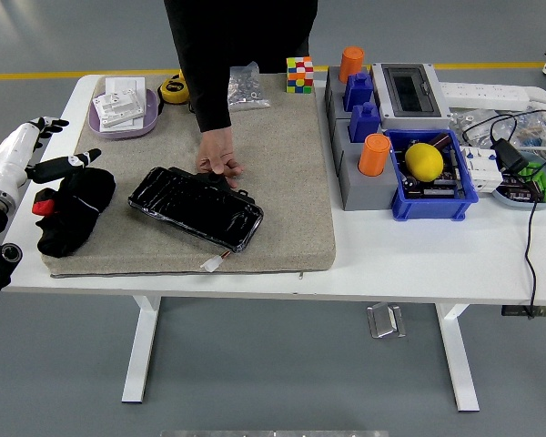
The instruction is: Pick the rag up,wipe the panel,place it on the desk
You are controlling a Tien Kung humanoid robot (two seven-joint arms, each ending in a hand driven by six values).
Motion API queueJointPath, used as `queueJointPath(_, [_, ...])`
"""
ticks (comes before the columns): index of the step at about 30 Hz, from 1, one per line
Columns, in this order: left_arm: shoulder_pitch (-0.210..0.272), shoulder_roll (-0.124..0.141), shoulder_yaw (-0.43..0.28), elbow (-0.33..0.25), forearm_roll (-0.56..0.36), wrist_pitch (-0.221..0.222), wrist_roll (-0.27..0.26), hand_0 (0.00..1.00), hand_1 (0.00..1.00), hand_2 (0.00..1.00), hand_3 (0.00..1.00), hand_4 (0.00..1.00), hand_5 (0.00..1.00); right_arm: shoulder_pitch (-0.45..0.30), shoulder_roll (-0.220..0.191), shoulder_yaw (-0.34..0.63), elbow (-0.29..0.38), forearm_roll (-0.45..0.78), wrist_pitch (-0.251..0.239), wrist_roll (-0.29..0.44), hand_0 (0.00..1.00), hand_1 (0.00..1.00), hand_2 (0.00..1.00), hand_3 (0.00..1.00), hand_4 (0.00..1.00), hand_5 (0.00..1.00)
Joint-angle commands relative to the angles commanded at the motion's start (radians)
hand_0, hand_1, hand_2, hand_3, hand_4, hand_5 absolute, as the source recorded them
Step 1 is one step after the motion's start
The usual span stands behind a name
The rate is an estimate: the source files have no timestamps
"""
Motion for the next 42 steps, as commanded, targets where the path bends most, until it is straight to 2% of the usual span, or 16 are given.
queueJointPath(13, [-0.033,-0.028,0.061,0.146,-0.042,0.006,0.000,0.741,0.847,0.857,0.828,0.976,0.518,0.000,-0.003,0.003,0.008,-0.008,0.000,0.000,0.718,0.593,0.660,0.574,0.975,0.527])
queueJointPath(24, [-0.046,-0.064,0.099,0.202,-0.069,0.020,0.001,0.735,0.846,0.855,0.819,0.982,0.510,0.003,-0.007,0.008,0.008,-0.012,0.000,-0.002,0.718,0.594,0.661,0.574,0.975,0.528])
queueJointPath(30, [-0.051,-0.074,0.113,0.223,-0.063,0.027,0.006,0.731,0.846,0.854,0.816,0.985,0.504,0.003,-0.010,0.022,0.011,-0.021,-0.001,-0.003,0.718,0.594,0.661,0.574,0.974,0.529])
queueJointPath(31, [-0.052,-0.075,0.115,0.224,-0.061,0.028,0.007,0.712,0.846,0.852,0.793,0.912,0.369,0.003,-0.010,0.024,0.012,-0.023,-0.001,-0.003,0.718,0.593,0.660,0.575,0.974,0.527])
queueJointPath(36, [-0.056,-0.079,0.114,0.230,-0.049,0.035,0.016,0.712,0.846,0.852,0.793,0.912,0.369,0.003,-0.013,0.040,0.014,-0.031,-0.002,-0.004,0.718,0.593,0.660,0.575,0.974,0.527])
queueJointPath(37, [-0.057,-0.080,0.115,0.230,-0.047,0.036,0.016,0.588,0.825,0.848,0.715,0.831,0.248,0.003,-0.014,0.041,0.014,-0.032,-0.002,-0.004,0.719,0.593,0.660,0.574,0.974,0.528])
queueJointPath(42, [-0.061,-0.080,0.118,0.236,-0.022,0.051,0.026,0.588,0.825,0.848,0.715,0.831,0.248,0.004,-0.015,0.061,0.018,-0.042,-0.004,-0.003,0.719,0.593,0.660,0.574,0.974,0.528])
